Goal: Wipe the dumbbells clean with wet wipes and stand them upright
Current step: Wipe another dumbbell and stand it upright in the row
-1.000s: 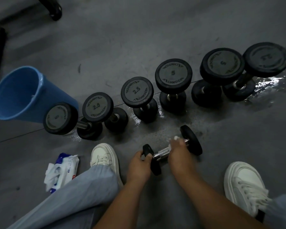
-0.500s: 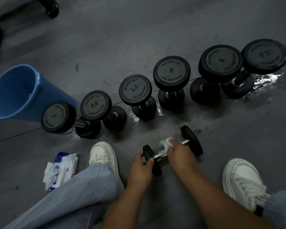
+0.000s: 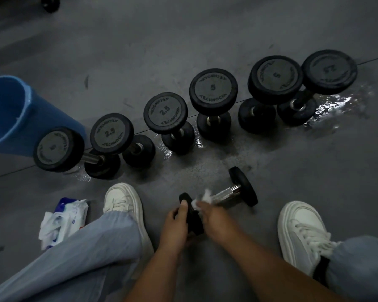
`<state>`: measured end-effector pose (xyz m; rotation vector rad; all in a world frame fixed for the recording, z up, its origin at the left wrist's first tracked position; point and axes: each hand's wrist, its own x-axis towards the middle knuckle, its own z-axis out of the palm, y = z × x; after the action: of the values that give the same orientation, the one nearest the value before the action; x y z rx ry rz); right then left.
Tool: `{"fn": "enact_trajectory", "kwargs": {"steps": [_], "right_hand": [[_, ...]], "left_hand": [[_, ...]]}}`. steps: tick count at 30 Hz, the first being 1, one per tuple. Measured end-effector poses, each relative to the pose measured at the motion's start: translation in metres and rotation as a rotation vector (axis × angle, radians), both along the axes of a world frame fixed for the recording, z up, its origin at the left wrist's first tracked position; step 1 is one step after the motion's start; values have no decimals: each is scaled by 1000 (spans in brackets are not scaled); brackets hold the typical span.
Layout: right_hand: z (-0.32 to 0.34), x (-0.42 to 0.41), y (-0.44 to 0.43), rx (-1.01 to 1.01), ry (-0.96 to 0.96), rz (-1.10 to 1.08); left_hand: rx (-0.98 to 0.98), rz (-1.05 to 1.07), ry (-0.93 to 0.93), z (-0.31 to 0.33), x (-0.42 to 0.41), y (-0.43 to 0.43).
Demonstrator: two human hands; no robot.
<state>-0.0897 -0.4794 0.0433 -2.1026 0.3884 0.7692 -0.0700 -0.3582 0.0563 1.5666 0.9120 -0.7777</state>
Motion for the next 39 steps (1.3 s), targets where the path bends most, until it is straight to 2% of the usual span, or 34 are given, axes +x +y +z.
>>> {"fn": "enact_trajectory", "kwargs": {"steps": [1,3,5,7,10,13,16,18,21,22,26,29,32,34,36,39], "right_hand": [[0,-1,3,44,-19,23],[-6,4,-4,-11,-149,-66],[-9,6,-19,-210,-202,-169],[-8,3,-28,-327,-154,-233],[-4,1,-18,-295,-109,-268],[-3,-4,-9,-255,-108,-133],[-2,-10,-27,-335,-77,-264],[3,-16,-28,-360,-89,-262],[12,-20,-11,-235,-78,6],[18,-19,-12,-202,-65,35],[22,-20,-41,-240,-44,-354],[25,-39,-18,-193,122,-224],[20,-49,0,-139,109,-20],[14,-52,-15,-250,61,-66],[7,-63,-35,-360,40,-213],[1,-69,-31,-325,92,-223]], "left_hand": [[-5,-17,2,0,0,-1],[6,-75,-2,-2,-2,-3],[41,-113,-23,-3,-4,-3],[62,-168,-76,-5,-8,-1],[59,-234,-130,-3,-18,2],[101,-277,-173,-2,-23,0],[156,-215,-173,0,-21,-6],[177,-145,-150,2,-23,-14],[129,-32,-110,12,-37,-29],[118,-6,-89,13,-43,-31],[78,-9,3,17,-59,-19],[39,4,71,20,-61,-13],[36,-33,105,29,-65,-15],[16,-77,132,39,-68,-16],[0,-133,179,47,-72,-18],[-40,-160,216,55,-74,-23]]}}
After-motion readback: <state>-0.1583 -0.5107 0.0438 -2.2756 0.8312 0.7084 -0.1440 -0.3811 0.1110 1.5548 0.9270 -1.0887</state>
